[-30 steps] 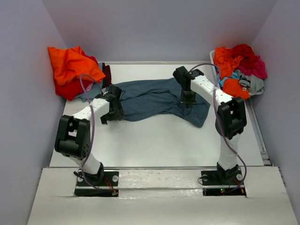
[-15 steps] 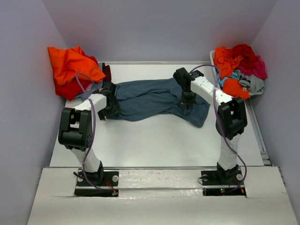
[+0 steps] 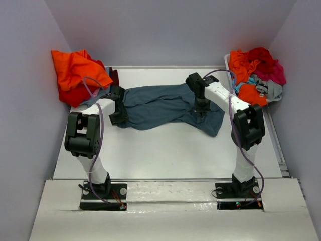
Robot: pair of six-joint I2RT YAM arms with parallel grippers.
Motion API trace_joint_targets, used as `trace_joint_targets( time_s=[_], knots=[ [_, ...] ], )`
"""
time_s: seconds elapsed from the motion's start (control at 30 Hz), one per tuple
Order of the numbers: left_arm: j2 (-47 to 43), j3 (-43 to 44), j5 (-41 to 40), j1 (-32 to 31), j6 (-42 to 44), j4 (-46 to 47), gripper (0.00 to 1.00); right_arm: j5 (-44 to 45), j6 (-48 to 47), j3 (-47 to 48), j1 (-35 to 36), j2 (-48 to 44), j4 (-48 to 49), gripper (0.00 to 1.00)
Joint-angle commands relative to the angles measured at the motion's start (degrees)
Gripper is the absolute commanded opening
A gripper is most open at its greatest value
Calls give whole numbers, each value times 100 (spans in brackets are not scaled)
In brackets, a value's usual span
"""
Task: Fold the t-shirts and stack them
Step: Fold the tshirt
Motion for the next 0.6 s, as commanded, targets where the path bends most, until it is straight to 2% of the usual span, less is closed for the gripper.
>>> trace_joint_targets(
  time_s=[0.0, 0.03, 0.1, 0.13, 0.2, 0.57],
  knots=[
    [-153, 227, 32, -9, 57, 25, 41, 66, 23, -8, 32, -251, 84, 7],
    [-188, 244, 32, -9, 48, -1, 28, 58, 23, -17, 32, -251, 84, 7],
    [-224, 262, 14, -9, 39, -28, 21, 49, 23, -8, 32, -225, 84, 7],
    [-259, 271, -3, -9, 39, -54, 14, 49, 23, 0, 32, -225, 76, 7],
    [-338, 306, -29, -9, 21, -81, 6, 40, 23, 1, 32, -207, 84, 7],
    [-532, 989, -328, -9, 13, -274, 6, 66, 14, 9, 32, -154, 84, 7]
  ],
)
